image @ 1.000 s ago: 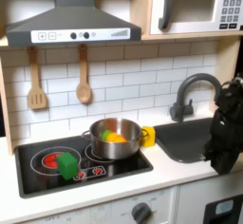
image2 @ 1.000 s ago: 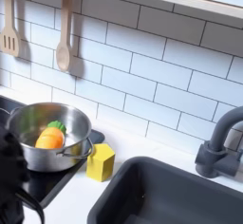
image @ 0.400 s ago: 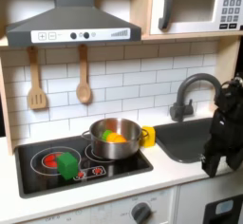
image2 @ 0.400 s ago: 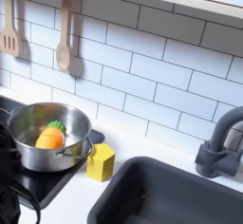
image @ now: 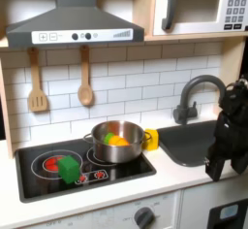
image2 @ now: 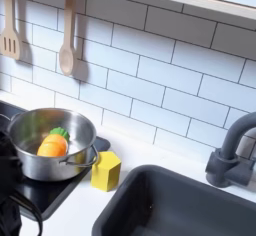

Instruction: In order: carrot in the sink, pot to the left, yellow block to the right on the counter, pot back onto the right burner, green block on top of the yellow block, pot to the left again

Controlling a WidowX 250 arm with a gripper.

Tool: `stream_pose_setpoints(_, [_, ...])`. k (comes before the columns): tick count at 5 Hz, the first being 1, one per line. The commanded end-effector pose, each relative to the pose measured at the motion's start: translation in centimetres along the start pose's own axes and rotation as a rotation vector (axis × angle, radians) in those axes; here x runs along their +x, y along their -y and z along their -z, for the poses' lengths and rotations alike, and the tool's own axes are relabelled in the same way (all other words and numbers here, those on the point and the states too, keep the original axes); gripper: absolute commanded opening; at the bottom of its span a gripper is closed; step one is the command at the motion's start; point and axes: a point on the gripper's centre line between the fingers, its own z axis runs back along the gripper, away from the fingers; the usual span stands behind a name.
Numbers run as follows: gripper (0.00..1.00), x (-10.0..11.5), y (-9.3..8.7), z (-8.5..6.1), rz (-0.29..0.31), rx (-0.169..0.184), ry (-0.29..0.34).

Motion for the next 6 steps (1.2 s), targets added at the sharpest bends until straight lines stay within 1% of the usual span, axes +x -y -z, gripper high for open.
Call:
stream_pose_setpoints(1, [1.0,0.0,0.0,0.0,0.0,0.0,0.0])
stream_pose_setpoints(3, [1.0,0.0,0.0,0.0,0.0,0.0,-0.003])
stream_pose_setpoints(4, [1.0,0.8,-0.3,0.6,0.0,-0.038,0.047])
stream_pose_setpoints(5, [1.0,2.7,-0.4,0.3,0.026,-0.071,0.122])
stream_pose_setpoints(6, [1.0,3.9,-0.6,0.2,0.027,-0.089,0.178])
